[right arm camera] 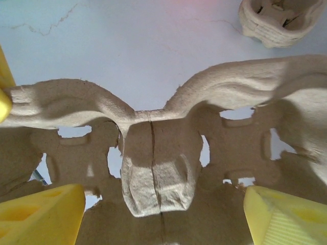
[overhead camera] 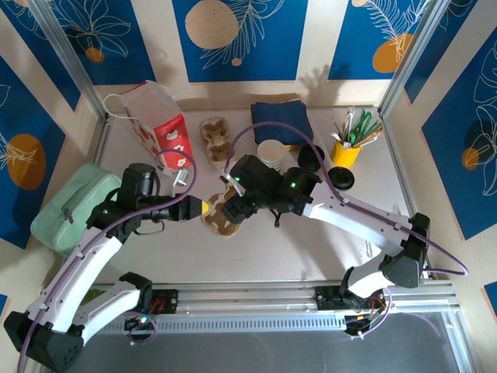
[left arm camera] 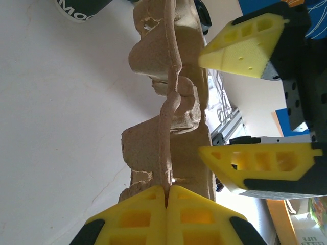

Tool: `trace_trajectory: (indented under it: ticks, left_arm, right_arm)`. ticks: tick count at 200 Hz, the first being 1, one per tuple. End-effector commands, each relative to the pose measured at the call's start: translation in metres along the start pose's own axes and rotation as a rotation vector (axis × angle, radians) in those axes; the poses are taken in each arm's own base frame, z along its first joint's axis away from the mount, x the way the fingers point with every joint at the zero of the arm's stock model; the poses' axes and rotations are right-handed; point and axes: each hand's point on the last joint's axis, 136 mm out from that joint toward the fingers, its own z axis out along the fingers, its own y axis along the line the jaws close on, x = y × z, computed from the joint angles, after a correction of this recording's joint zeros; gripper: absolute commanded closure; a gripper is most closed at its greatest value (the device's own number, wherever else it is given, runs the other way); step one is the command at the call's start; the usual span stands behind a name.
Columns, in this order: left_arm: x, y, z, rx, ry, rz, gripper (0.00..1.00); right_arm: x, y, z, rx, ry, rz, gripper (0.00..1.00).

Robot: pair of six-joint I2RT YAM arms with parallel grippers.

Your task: Pack the takeout coffee

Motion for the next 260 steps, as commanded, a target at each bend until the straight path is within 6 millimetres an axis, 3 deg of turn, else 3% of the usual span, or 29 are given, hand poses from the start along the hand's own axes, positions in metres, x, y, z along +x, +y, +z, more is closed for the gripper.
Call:
trace_trajectory:
  ticks: [1, 138, 219, 260]
  left_arm:
    - [-0.001, -0.005, -0.001, 0.038, -0.004, 0.034, 1.0]
    - [-0.001, -0.002, 0.003, 0.04, -0.01, 0.018, 1.0]
    - [-0.003, -0.004, 0.003, 0.051, -0.016, 0.018, 1.0]
    - [-0.001, -0.002, 0.003, 0.047, -0.013, 0.014, 1.0]
  right_arm:
    - [0.0, 0.008, 0.0, -0.033, 0.031, -0.014, 0.19]
    - [-0.001, 0.007, 0.013, -0.004, 0.052, 0.011, 0.35]
    - [0.0, 0.004, 0.019, 0.014, 0.063, 0.022, 0.33]
    - [-0.003, 0.006, 0.018, 0.007, 0.051, 0.025, 0.38]
